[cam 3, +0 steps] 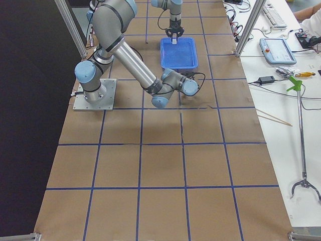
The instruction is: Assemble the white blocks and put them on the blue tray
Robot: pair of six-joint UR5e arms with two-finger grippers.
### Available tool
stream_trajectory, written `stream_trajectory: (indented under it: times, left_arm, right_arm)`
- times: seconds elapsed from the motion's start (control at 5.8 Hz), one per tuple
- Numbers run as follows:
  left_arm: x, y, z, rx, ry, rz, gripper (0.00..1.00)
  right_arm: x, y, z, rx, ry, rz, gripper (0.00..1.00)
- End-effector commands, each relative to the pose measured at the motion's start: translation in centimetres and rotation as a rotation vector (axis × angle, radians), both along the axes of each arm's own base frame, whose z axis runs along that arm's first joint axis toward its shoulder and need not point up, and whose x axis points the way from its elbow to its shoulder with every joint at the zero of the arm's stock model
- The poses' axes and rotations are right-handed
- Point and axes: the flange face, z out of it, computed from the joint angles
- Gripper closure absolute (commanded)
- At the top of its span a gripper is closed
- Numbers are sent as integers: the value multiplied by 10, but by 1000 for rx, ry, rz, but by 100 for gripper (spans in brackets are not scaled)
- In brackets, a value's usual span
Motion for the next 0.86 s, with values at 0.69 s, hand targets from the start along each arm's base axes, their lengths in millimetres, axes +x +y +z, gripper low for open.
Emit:
stream_trajectory:
  times: [0.69]
  left_arm:
    - [-24,-12,-50,-53,19,-35,60]
  right_arm:
    - [17,-9,105,30,6,-96,82]
